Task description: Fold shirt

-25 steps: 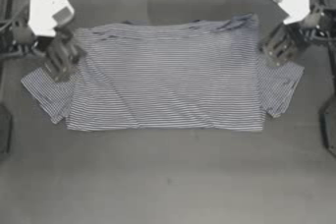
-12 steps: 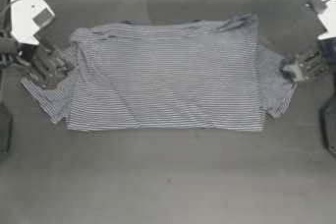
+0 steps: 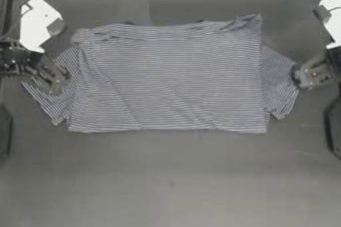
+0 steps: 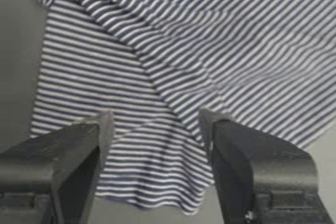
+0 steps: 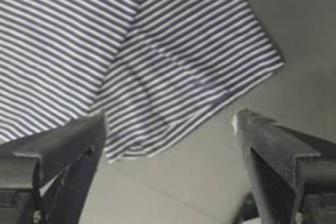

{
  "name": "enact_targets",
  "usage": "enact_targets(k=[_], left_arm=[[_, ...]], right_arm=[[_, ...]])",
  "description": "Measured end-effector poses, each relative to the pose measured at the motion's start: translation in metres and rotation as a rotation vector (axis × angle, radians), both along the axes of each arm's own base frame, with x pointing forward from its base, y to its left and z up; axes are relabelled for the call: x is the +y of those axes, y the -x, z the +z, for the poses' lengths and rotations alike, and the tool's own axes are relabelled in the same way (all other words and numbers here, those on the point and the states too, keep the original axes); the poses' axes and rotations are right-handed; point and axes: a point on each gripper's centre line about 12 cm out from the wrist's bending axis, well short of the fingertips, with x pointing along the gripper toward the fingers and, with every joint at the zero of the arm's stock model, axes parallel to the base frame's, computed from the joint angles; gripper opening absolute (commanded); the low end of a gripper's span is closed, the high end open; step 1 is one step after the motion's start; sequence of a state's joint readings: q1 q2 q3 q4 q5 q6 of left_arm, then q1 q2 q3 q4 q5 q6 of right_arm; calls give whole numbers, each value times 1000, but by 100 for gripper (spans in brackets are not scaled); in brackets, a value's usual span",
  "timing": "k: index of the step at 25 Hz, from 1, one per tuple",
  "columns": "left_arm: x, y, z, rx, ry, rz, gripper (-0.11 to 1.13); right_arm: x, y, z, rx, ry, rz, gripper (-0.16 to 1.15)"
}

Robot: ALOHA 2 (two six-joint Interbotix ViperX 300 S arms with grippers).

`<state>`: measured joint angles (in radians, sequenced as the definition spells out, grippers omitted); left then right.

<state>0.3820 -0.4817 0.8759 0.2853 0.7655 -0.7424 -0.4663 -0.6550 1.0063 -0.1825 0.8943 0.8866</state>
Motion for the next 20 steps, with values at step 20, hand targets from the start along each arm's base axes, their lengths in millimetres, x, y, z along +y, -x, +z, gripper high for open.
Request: enact_targets(k=[20], left_arm=[[1,5,-59,191,98,164,86]], right_arm=[[-2,1,-42,28,-56,-144,102]])
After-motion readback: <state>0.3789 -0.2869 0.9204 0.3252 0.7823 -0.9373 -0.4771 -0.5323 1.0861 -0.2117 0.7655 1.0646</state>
